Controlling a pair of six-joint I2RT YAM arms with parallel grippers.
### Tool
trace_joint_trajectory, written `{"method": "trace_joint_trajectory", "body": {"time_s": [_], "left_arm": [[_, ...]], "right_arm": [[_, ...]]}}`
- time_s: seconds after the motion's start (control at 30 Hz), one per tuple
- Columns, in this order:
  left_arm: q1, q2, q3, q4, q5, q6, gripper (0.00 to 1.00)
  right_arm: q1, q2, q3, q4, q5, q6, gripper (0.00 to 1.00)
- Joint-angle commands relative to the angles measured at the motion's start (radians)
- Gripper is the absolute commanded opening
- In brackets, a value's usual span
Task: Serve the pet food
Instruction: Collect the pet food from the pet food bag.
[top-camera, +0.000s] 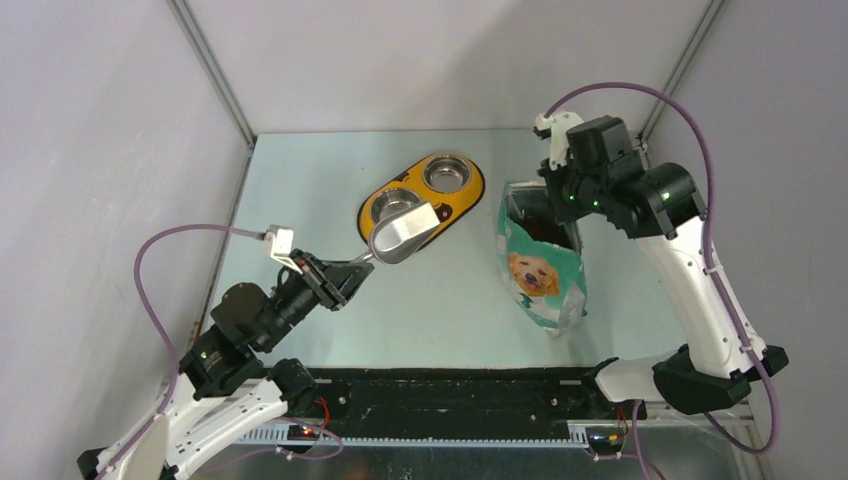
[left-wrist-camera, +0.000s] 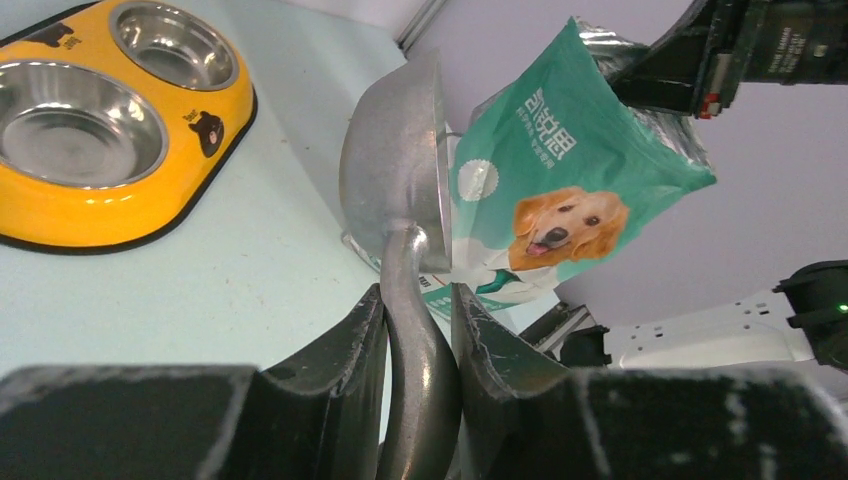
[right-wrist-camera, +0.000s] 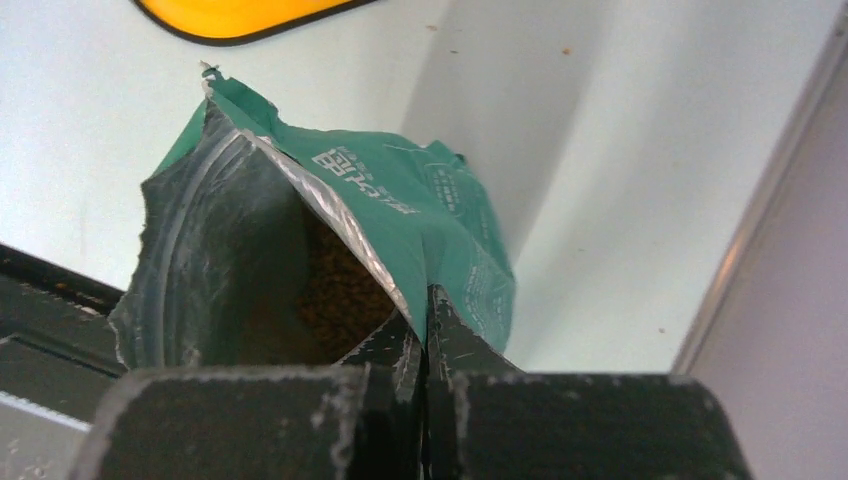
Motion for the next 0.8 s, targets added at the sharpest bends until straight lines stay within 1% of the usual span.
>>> {"method": "trace_joint_trajectory", "body": {"time_s": [0.0,0.07,0.1,0.13,0.17,0.2,0.27,0.37,0.53,0.6,0.67,0.73,0.77], "left_arm": [[0.005,-0.002,0.086,-0.042,-0.035,0.031,0.00],[0.007,0.005,0.117,-0.082,-0.031,0.040,0.00],[0.006,0.007,0.136,-0.107,-0.030,0.042,0.00],[0.006,0.006,0.144,-0.119,-0.034,0.039,0.00],[0.005,0.000,0.159,-0.147,-0.053,0.035,0.00],[0.005,-0.004,0.166,-0.162,-0.067,0.022,0.00],[0.005,-0.015,0.190,-0.213,-0.101,0.007,0.00],[0.005,-0.030,0.228,-0.275,-0.112,-0.007,0.00],[0.005,-0.021,0.297,-0.309,-0.063,-0.051,0.00],[0.006,0.004,0.352,-0.367,-0.057,-0.078,0.00],[0.005,0.041,0.413,-0.450,-0.038,-0.109,0.00],[0.005,0.088,0.466,-0.529,-0.007,-0.135,0.00],[0.005,0.105,0.484,-0.584,-0.001,-0.156,0.00]], "right_arm": [[0.137,-0.019,-0.033,0.098,0.105,0.255,0.00],[0.228,0.009,-0.012,0.119,0.158,0.330,0.00],[0.253,0.035,-0.002,0.126,0.211,0.368,0.00],[0.313,0.052,0.013,0.139,0.246,0.380,0.00],[0.344,0.083,0.025,0.148,0.315,0.396,0.00],[0.395,0.101,0.049,0.154,0.343,0.403,0.00],[0.460,0.150,0.084,0.179,0.409,0.415,0.00],[0.519,0.214,0.121,0.227,0.485,0.429,0.00],[0.619,0.303,0.128,0.311,0.632,0.469,0.00],[0.643,0.331,0.127,0.350,0.651,0.457,0.00],[0.657,0.337,0.119,0.375,0.631,0.439,0.00],[0.667,0.317,0.069,0.419,0.585,0.409,0.00],[0.674,0.304,0.015,0.465,0.568,0.393,0.00]]}}
